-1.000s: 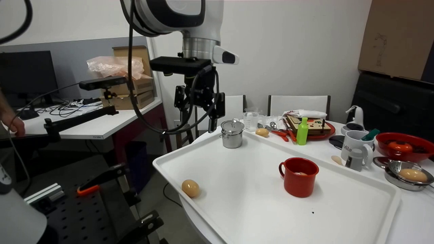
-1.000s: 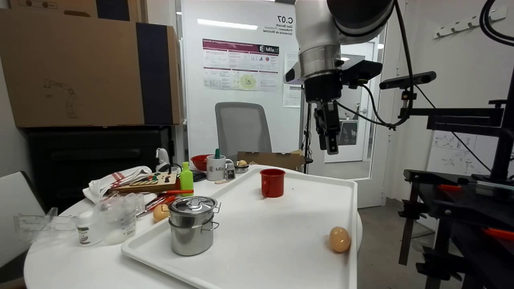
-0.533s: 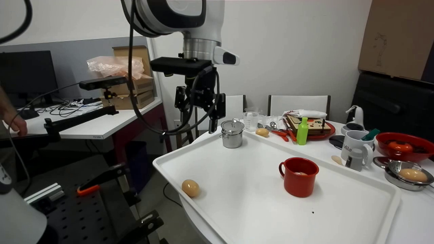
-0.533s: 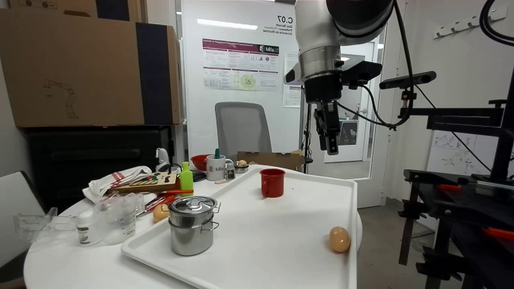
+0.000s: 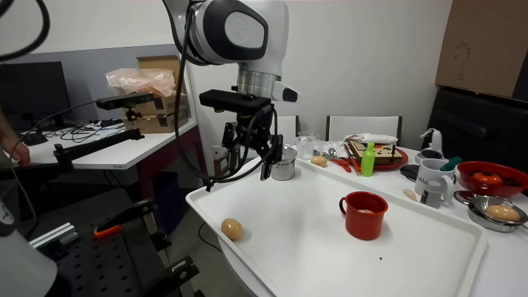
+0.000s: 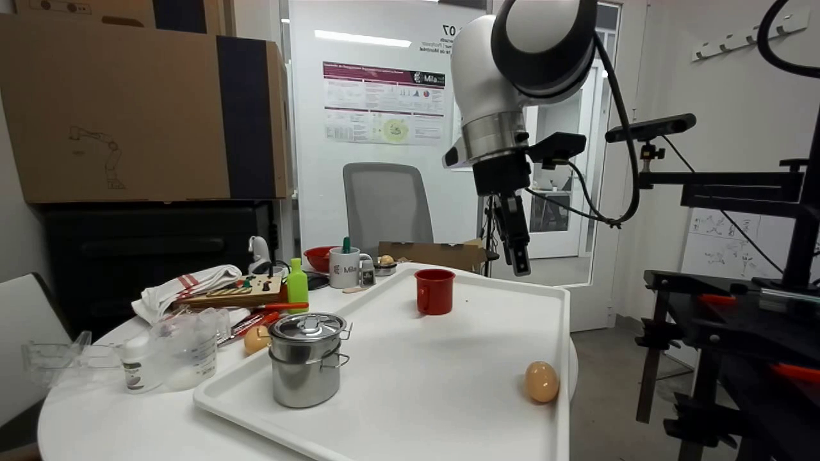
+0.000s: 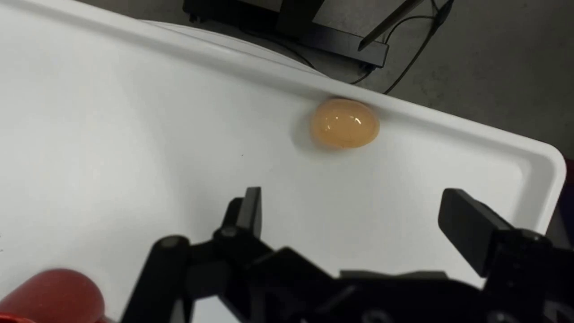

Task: Put the egg in the mug

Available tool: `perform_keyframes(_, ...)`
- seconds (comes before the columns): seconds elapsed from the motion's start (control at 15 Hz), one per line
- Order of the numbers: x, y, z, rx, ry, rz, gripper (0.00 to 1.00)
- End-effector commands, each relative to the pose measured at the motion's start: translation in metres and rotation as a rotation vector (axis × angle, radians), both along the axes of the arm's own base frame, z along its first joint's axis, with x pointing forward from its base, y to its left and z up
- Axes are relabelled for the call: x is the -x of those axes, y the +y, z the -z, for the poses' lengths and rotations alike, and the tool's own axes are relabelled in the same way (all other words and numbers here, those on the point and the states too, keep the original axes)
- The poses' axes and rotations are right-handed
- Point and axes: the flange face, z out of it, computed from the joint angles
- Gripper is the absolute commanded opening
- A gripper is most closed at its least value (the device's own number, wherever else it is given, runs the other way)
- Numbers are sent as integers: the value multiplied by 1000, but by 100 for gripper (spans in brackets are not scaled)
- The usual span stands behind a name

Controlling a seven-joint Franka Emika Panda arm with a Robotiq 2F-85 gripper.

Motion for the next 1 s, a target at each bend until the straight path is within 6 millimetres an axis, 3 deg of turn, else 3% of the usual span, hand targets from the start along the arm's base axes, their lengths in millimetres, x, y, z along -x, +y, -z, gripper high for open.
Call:
perform_keyframes(0.0,-23,7,32,-19,64,-13,100)
perform_keyframes(0.6,-37,15,60,-31,118,0,100)
perform_keyframes(0.93,-35,13,90,17,124,64,100)
